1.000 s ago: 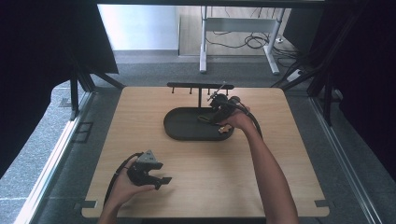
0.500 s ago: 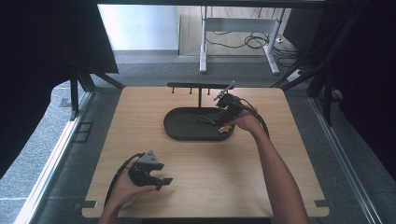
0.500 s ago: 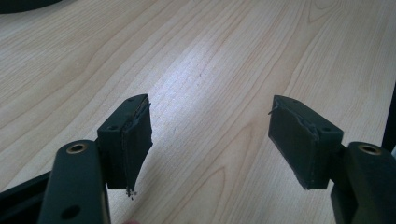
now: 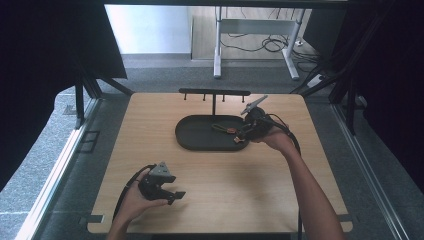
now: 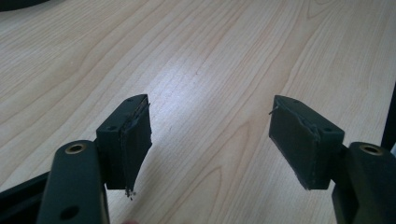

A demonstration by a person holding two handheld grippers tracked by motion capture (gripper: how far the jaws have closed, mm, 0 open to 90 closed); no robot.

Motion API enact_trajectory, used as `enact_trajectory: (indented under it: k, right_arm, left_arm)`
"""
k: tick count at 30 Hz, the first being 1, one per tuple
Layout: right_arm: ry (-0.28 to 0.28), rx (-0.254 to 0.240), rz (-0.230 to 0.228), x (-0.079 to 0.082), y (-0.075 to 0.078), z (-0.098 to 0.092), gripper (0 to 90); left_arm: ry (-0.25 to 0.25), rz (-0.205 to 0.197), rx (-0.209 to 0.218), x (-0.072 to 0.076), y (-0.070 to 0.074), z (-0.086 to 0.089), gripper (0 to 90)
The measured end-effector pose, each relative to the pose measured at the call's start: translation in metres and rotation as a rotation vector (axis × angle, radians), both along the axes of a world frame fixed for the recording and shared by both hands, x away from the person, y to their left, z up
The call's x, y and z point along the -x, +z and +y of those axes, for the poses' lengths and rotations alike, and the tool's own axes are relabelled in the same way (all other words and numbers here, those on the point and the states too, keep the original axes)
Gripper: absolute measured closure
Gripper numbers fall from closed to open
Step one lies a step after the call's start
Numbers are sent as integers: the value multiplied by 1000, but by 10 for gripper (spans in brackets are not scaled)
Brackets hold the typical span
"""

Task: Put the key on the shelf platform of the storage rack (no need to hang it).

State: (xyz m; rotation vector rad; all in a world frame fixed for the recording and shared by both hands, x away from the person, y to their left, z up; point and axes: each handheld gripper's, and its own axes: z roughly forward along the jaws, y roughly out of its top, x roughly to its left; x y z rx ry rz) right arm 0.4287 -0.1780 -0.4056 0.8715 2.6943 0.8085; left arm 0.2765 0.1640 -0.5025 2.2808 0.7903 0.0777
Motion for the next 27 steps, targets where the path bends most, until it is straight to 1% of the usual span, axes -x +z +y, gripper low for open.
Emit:
enact_trajectory:
  k: [4, 5, 7, 8, 9, 10, 11, 12, 13, 16, 18, 20, 21, 22, 23, 25, 27]
  right_arm:
    - [6, -14, -4, 9, -5, -7, 581]
    - [2, -21, -5, 17, -10, -13, 579]
    - [4, -26, -5, 20, -12, -15, 577]
    - [5, -38, -8, 29, -18, -22, 574]
    - [5, -38, -8, 29, -18, -22, 574]
    - [1, -52, -14, 37, -23, -30, 570]
    - [1, -52, -14, 37, -23, -30, 570]
    - [-12, -68, -19, 44, -27, -38, 567]
    - [-17, -76, -24, 47, -29, -41, 564]
    - [-32, -90, -27, 55, -34, -48, 560]
    - [-46, -105, -36, 67, -44, -58, 550]
    - [-56, -115, -29, 75, -51, -63, 545]
    - [-55, -119, -31, 77, -55, -66, 544]
    - [-55, -119, -31, 77, -55, -66, 544]
    - [-65, -126, -22, 81, -61, -71, 542]
    - [-74, -126, -15, 82, -64, -74, 540]
    - [-80, -125, -15, 82, -64, -77, 532]
  left_arm:
    - [-4, 6, -7, 0, -2, -1, 302]
    - [-8, 10, -12, 0, -2, -2, 301]
    - [-7, 11, -13, 0, -3, -3, 301]
    - [-7, 12, -14, 0, -3, -3, 301]
    - [-7, 12, -14, 0, -3, -3, 301]
    - [-5, 12, -15, 0, -3, -3, 301]
    - [-5, 12, -16, 0, -3, -3, 301]
    - [-4, 12, -15, 0, -3, -3, 301]
    - [-9, 9, -20, 0, -2, -3, 301]
    - [-4, 7, -14, 0, -2, -3, 301]
    - [-7, 6, -18, 0, -2, -4, 301]
    - [-6, 7, -21, 0, -3, -4, 301]
    - [-2, 12, -20, 1, -3, -5, 301]
    - [-2, 12, -20, 1, -3, -5, 301]
    - [-2, 14, -24, 1, -3, -6, 301]
    - [-10, 14, -31, 0, -3, -6, 301]
    - [-6, 14, -27, 1, -4, -7, 301]
